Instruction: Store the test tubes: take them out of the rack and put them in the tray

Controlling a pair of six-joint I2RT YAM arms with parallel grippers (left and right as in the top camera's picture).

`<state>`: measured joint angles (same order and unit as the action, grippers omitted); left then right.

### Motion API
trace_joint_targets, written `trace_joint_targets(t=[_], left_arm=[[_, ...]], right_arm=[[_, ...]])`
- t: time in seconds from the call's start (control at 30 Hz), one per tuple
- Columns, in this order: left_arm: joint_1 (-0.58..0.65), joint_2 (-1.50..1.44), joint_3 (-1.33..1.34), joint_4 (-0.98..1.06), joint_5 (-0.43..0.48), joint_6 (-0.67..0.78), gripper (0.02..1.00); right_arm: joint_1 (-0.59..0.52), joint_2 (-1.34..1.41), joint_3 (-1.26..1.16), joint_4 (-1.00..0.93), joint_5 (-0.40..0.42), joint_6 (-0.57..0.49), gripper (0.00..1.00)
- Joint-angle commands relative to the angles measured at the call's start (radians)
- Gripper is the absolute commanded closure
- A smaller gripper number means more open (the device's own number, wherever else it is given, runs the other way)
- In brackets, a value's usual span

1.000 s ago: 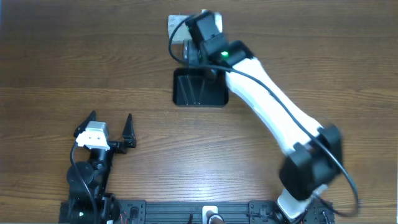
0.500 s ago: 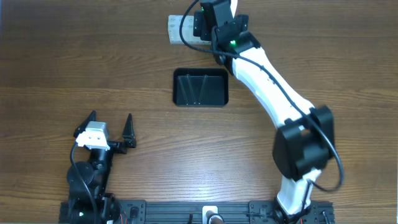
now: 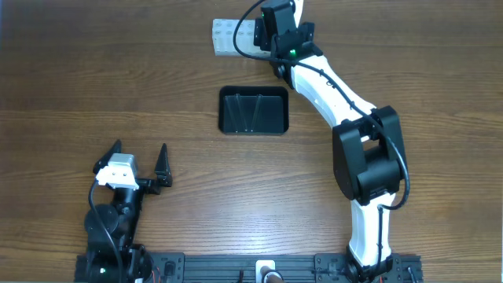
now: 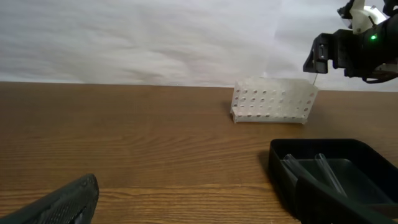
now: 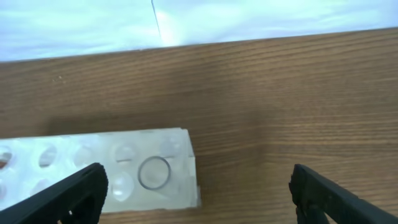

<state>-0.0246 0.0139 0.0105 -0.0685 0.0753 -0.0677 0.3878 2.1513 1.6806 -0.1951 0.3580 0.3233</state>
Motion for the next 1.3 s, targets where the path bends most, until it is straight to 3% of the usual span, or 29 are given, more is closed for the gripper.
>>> trace_joint_targets(t=[0.03, 0.33, 0.53, 0.8, 1.1, 1.3], left_arm=[[0.008, -0.005, -0.005, -0.003, 0.010, 0.008, 0.018], [0.008, -0.005, -0.005, -0.003, 0.010, 0.008, 0.020], [0.008, -0.005, -0.005, -0.003, 0.010, 0.008, 0.020], [0.008, -0.005, -0.005, -0.003, 0.010, 0.008, 0.018], [0.008, -0.005, -0.005, -0.003, 0.010, 0.008, 0.018], [0.008, -0.005, -0.005, -0.003, 0.010, 0.008, 0.018]], right_arm=[[0.003, 0.037, -0.001, 0.040, -0.002, -0.053, 0.099], [0.003, 0.064, -0.001, 0.088, -0.003, -0.079, 0.169], [0.003, 0.073, -0.001, 0.101, -0.024, -0.095, 0.303], [0.003, 0.093, -0.001, 0.122, -0.025, -0.101, 0.411], [0.004, 0.099, -0.001, 0.136, -0.029, -0.105, 0.678], [0.007, 0.099, -0.001, 0.159, -0.055, -0.142, 0.695]])
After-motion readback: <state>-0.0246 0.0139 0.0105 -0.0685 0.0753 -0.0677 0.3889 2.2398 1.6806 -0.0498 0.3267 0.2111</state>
